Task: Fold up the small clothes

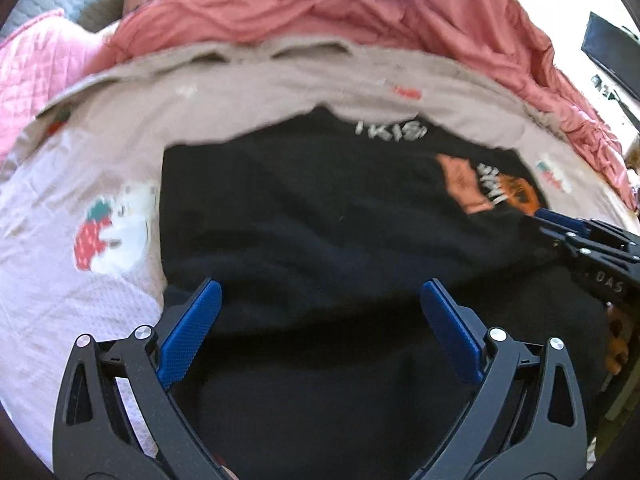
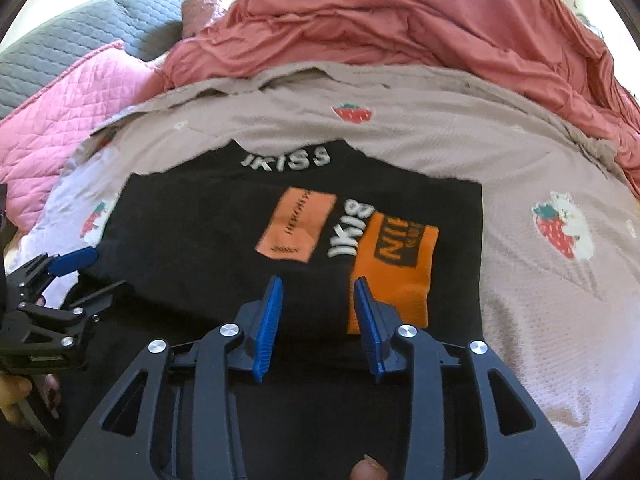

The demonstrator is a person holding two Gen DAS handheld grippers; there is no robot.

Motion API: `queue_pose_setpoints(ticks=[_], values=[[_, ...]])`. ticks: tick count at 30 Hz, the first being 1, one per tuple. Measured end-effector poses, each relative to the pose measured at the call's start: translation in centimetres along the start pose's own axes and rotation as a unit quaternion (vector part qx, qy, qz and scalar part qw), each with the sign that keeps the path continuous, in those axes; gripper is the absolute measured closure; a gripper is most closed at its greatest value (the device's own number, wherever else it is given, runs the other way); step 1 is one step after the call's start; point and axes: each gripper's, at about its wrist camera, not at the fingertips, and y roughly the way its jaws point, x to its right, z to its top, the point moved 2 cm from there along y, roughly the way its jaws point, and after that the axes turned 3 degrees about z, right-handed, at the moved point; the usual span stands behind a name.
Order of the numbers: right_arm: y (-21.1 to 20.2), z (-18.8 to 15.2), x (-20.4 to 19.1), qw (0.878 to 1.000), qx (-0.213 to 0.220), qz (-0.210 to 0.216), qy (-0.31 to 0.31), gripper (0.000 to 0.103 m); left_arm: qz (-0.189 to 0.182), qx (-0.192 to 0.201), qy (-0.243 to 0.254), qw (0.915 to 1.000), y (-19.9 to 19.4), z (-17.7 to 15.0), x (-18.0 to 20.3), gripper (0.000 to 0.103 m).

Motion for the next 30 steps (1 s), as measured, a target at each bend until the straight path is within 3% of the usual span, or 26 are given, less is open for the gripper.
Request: queue_pose_setpoints(ticks=[3,9,12,14,20,30], values=[[1.6,-0.7,1.0,0.999,-0.034,0.002,0.029,0.067,0.004,0.000,0.006,1.0000,0.0,-0.2,0.2,0.010],[1.0,-0.7,0.9,0.999,-0.029,0.006,0.036,0.065,-0.012,0.007,-0.011,0.9998,-0.8,0.0,-0.3,0.010],[0.4,-0.7,1.0,0.999,-0.023,0.010,0.042,0.060,-0.021,0.018,-0.031,0.9991,-1.9,0.3,-1.0,0.010],[0.0,-0.8,1.1,0.999,-0.020,0.012,0.044,0.050,-0.020,0.025,-0.038,0.9988,-2.5,0.3,-1.3,0.010],[-1.2,-1.0,0.7,0.999,-0.010,0.015,0.041,0.036,0.002,0.048,-0.052,0.9975,-4.5,0.2,-2.8,0.010],[-3.4,-0.9,0.1,0.999,0.011,0.020,0.037,0.032,0.011,0.075,-0.079,0.9940,-7.0,-0.8,-4.9,0.010]])
